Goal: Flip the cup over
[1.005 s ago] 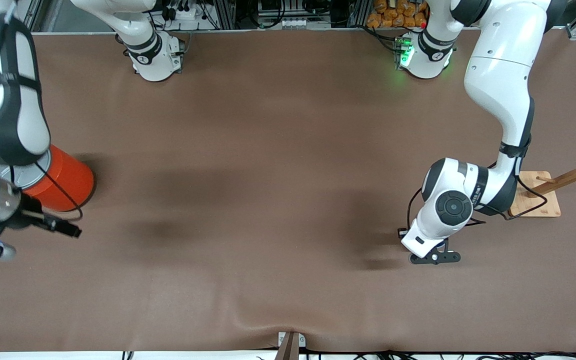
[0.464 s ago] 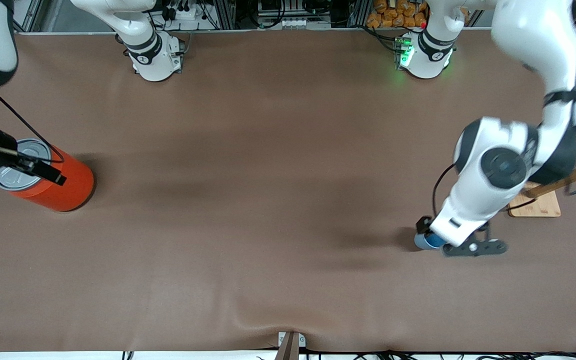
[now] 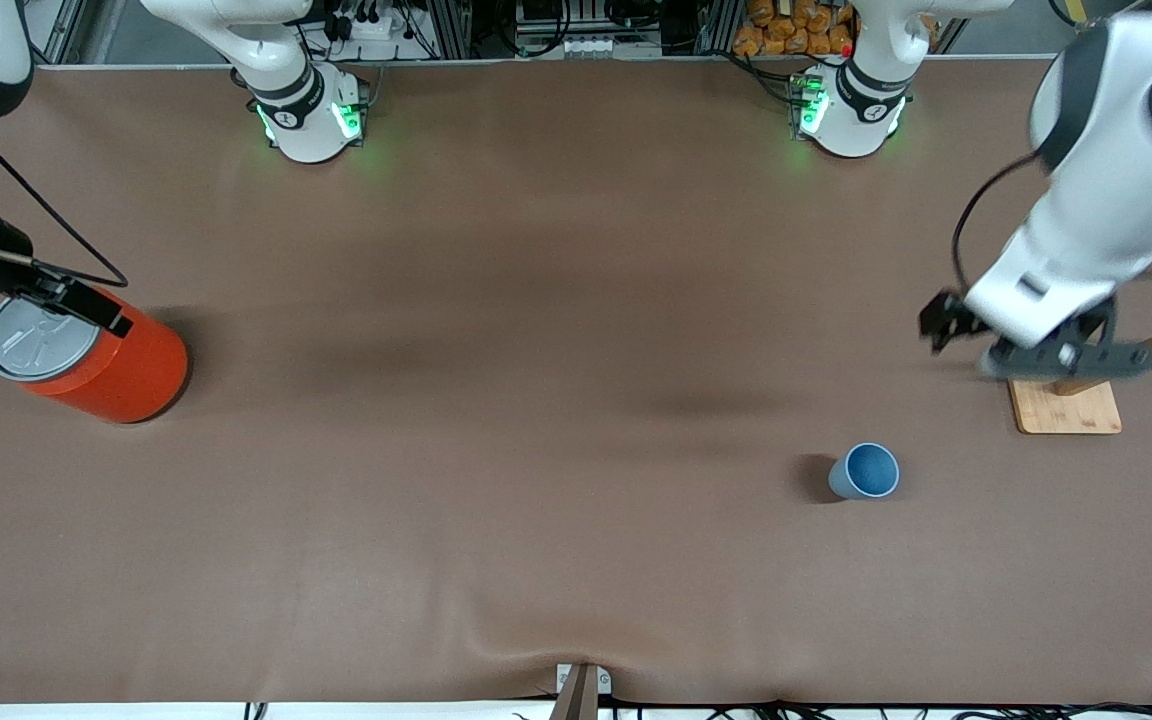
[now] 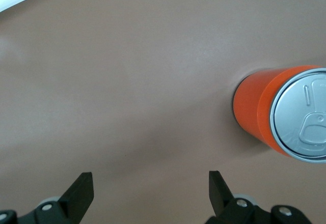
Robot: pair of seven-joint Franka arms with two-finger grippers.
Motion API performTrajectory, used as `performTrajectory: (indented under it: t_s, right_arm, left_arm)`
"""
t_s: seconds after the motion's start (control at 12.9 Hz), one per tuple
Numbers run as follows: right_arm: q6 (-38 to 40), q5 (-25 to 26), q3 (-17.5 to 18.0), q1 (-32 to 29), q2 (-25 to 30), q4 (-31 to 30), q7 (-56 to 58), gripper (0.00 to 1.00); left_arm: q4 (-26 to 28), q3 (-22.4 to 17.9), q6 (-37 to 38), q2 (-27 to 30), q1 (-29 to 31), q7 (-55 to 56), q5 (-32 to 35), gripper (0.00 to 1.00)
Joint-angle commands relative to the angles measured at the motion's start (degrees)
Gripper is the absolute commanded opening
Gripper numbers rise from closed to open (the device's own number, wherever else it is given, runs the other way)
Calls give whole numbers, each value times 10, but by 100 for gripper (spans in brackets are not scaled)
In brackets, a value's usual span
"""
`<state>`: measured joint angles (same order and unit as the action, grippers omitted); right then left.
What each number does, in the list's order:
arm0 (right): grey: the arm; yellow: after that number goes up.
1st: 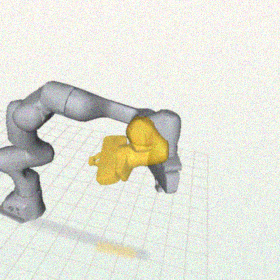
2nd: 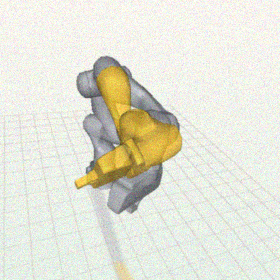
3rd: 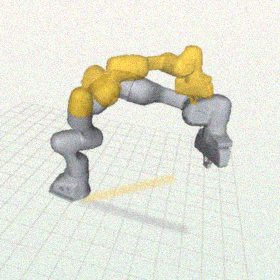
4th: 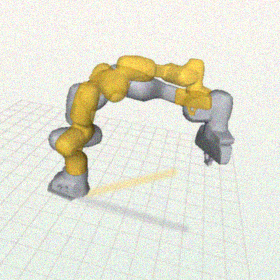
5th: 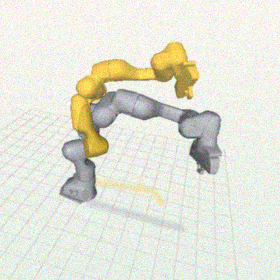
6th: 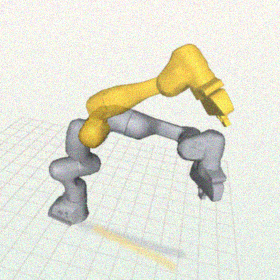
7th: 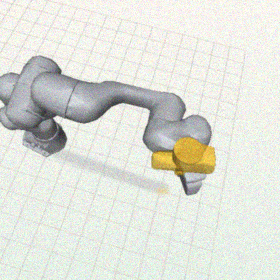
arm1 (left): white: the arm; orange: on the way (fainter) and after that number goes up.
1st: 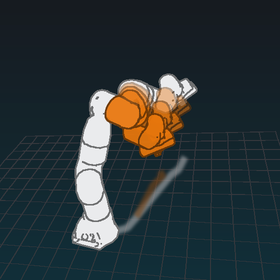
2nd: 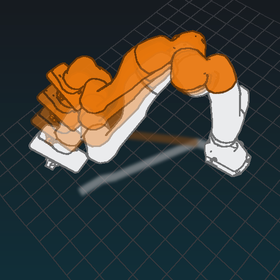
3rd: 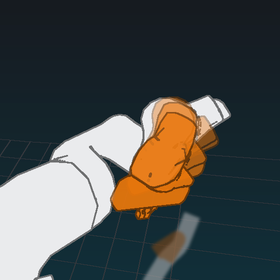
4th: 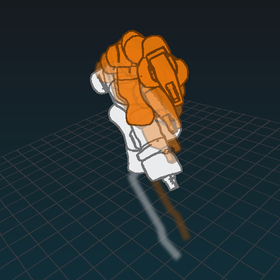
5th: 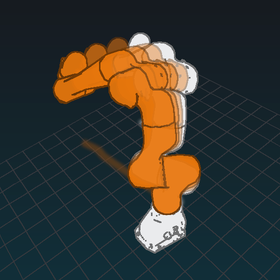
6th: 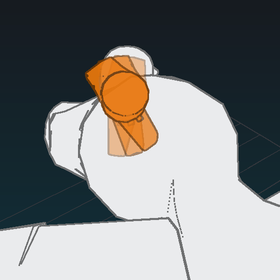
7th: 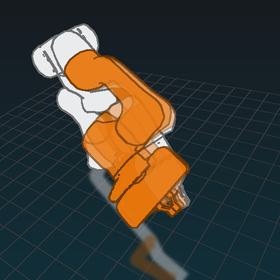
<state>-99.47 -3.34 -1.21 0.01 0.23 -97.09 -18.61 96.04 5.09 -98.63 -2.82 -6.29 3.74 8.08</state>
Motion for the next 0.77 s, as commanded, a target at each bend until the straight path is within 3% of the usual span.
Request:
performTrajectory:
  t_s: [0.0, 0.46, 0.7]
  right_arm:
    - [2, 0, -2, 7, 26, -20, -7, 100]
    - [9, -2, -5, 9, 17, 5, -5, 100]
    - [16, -1, -5, 6, 7, 38, 9, 100]
  left_arm:
    - [35, -3, 63, 44, 30, -113, -32, 100]
    - [-57, -14, 114, 29, 11, -84, -35, 100]
    - [-78, -41, 128, 30, 7, -46, -94, 100]
